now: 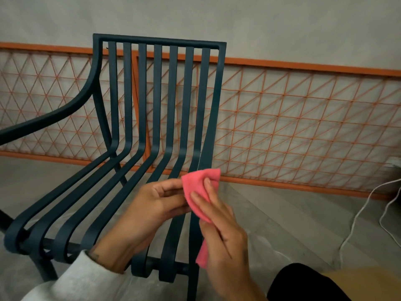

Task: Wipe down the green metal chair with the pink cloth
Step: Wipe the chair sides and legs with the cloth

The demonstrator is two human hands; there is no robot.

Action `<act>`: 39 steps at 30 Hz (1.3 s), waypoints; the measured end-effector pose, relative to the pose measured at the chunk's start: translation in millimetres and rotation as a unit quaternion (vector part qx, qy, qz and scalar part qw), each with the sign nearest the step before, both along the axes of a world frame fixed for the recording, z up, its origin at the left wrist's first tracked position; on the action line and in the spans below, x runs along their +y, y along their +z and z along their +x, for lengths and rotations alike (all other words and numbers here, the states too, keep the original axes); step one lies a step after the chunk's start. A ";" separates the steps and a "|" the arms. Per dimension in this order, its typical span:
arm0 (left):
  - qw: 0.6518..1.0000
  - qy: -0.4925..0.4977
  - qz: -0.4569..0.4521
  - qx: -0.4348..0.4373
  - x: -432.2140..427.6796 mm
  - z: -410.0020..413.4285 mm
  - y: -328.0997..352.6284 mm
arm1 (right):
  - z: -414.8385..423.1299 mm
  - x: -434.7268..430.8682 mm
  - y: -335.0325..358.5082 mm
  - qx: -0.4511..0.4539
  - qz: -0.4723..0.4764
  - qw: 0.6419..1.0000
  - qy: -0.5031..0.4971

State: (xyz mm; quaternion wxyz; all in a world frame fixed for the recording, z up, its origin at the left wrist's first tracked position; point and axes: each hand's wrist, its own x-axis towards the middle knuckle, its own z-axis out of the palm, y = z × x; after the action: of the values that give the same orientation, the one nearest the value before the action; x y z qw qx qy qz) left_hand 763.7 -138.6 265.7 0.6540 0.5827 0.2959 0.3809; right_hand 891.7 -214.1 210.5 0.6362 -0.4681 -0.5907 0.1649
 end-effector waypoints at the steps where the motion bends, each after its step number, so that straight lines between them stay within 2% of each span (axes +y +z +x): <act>1: 1.000 0.002 -0.002 0.002 1.4 0.2 -0.9 | 1.5 2.8 3.9 0.011 -0.006 1.000 0.001; 6: 0.999 0.027 -0.031 -0.005 6.5 2.6 -4.4 | 11.4 33.1 33.8 0.104 -0.053 0.993 0.022; 9: 0.999 0.036 -0.036 -0.010 5.5 4.2 -6.5 | 9.4 26.7 33.9 0.120 -0.050 0.991 0.026; 14: 1.000 0.020 -0.024 0.002 -3.4 -3.3 -22.6 | -19.6 -15.8 -12.9 0.105 -0.051 0.993 -0.008; 17: 0.999 0.007 -0.018 0.045 -13.8 -17.1 -51.0 | -32.8 -36.4 -41.5 0.132 -0.076 0.988 0.000; 22: 0.994 0.023 0.022 0.105 -28.7 -25.9 -93.1 | -44.8 -54.2 -65.9 0.258 -0.129 0.957 -0.005; 27: 0.983 0.057 0.084 0.150 -35.9 -18.5 -113.6 | -49.3 -49.5 -92.6 0.310 -0.223 0.920 -0.083; 32: 0.968 0.079 0.140 0.195 -32.9 -12.4 -114.6 | -39.8 -33.7 -107.8 0.365 -0.303 0.876 -0.082; 34: 0.968 0.091 0.135 0.191 -33.1 -12.2 -116.5 | -37.9 -30.8 -112.7 0.390 -0.322 0.860 -0.069; 37: 0.972 0.098 0.115 0.179 -38.2 -8.1 -122.9 | -37.2 -33.9 -111.6 0.396 -0.308 0.863 -0.067; 39: 0.969 0.099 0.126 0.188 -41.0 -4.9 -125.8 | -34.8 -35.6 -104.7 0.390 -0.260 0.881 -0.055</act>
State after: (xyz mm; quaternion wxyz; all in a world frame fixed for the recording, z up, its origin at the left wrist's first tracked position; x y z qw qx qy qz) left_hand 758.8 -179.5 139.9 0.4672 0.6894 0.4196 0.3612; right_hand 856.9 -249.7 105.8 0.6787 -0.5463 -0.2036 0.4466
